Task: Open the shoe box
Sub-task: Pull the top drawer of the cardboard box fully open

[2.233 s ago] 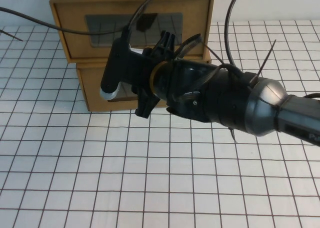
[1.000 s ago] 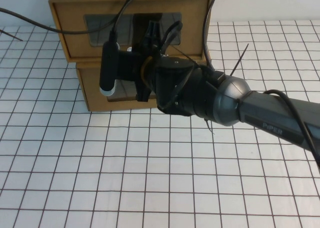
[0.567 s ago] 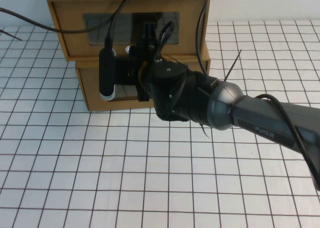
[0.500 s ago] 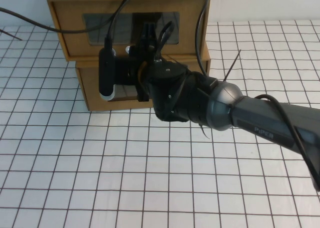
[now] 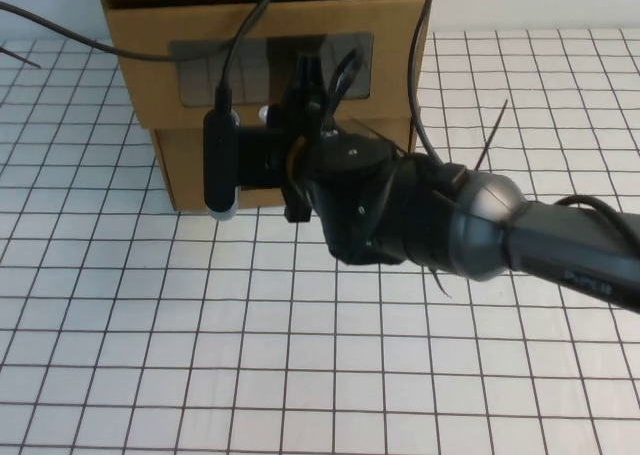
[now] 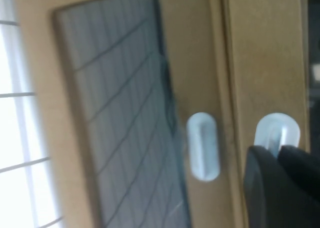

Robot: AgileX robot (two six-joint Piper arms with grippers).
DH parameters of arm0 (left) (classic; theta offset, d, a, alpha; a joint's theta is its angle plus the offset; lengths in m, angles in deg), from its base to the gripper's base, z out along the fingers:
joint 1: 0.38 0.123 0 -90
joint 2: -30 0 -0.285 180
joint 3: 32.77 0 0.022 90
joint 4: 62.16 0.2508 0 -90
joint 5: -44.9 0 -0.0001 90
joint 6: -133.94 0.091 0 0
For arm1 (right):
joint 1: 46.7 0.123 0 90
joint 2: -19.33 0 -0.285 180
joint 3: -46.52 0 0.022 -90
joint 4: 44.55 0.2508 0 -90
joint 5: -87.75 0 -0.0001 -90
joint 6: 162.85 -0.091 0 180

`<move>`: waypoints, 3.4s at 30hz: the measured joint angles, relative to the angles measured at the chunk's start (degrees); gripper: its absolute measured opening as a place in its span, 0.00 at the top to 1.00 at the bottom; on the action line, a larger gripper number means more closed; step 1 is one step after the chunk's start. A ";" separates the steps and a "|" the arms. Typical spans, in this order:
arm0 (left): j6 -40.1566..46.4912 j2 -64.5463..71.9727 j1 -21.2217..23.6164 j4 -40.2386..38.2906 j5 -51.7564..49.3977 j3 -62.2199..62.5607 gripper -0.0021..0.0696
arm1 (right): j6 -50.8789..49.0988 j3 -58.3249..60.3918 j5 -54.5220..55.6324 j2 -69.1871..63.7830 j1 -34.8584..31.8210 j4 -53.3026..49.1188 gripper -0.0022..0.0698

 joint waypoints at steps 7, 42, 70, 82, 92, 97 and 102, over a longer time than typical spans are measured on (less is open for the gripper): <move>-0.34 0.00 0.00 0.00 0.00 0.00 0.97 | -3.13 9.23 -0.46 6.30 3.47 0.23 0.96; 1.28 -12.45 0.00 1.64 -8.05 -1.19 0.97 | -29.78 28.82 -20.23 32.81 21.86 9.63 0.89; 18.39 -101.55 0.00 -9.13 36.74 -93.39 0.97 | 12.23 38.74 -18.86 64.04 -30.22 78.15 0.99; 18.39 -114.68 0.00 -9.75 40.94 -110.37 0.97 | 11.51 63.77 8.79 86.83 -30.74 88.84 0.99; 18.52 -114.68 0.00 -10.01 51.51 -123.60 0.97 | 11.37 79.03 22.97 94.65 -30.74 92.42 0.99; 18.52 -114.68 0.00 -10.67 50.97 -123.90 0.97 | 11.27 80.18 23.67 94.65 -30.74 92.42 0.99; 18.52 -114.68 0.00 -10.81 49.73 -123.90 0.97 | 11.15 80.18 25.81 94.86 -30.74 92.55 0.99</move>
